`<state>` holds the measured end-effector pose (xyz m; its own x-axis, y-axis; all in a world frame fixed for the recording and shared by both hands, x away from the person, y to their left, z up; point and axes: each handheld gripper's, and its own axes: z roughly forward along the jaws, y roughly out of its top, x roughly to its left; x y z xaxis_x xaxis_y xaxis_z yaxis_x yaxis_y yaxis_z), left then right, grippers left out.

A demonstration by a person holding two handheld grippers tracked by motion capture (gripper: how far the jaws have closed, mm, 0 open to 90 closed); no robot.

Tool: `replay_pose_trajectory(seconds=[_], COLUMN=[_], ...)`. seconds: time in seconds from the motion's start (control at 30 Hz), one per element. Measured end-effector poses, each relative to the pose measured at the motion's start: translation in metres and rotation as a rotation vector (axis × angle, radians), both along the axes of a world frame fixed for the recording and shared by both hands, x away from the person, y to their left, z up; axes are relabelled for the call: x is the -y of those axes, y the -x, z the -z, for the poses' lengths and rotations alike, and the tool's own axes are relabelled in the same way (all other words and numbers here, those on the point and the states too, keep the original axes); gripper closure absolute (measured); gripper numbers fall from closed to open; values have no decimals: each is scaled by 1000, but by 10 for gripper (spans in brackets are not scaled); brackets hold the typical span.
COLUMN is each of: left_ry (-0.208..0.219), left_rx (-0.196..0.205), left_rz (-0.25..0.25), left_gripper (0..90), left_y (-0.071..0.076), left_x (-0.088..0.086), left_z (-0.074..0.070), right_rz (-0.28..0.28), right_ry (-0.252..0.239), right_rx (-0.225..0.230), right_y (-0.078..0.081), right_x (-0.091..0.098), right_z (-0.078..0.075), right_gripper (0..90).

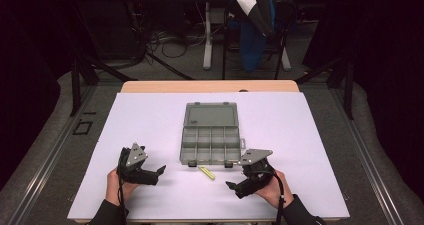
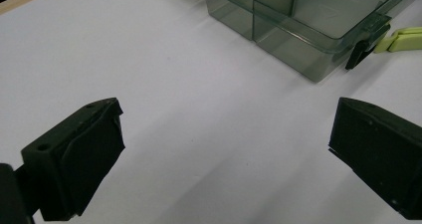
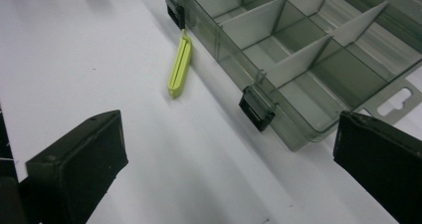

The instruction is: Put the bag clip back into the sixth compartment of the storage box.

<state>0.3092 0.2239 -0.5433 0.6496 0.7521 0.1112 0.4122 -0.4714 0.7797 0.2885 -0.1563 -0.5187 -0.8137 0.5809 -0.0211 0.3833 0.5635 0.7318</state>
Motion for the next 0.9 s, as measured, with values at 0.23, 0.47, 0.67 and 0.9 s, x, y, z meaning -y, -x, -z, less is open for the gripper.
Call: replay_pose_trajectory(seconds=[0.23,0.47,0.67,0.9], left_ry=[9,-1,12,5], left_rx=[6,4,-5,0], left_rz=[-5,-5,-7,-3], left_gripper=[2,2,2,2], left_y=[1,1,0,1], left_x=[-3,-1,-1,1], left_z=[-2,-1,-1,-1], right_rz=[-45,-48,-71,-61], right_ry=[11,33,68,97], right_rx=[-16,-35,-62,-102], right_y=[0,-1,-2,-10], right_x=[-16,-31,-44,-65], right_z=[-1,4,6,8], right_gripper=[0,130,345,492])
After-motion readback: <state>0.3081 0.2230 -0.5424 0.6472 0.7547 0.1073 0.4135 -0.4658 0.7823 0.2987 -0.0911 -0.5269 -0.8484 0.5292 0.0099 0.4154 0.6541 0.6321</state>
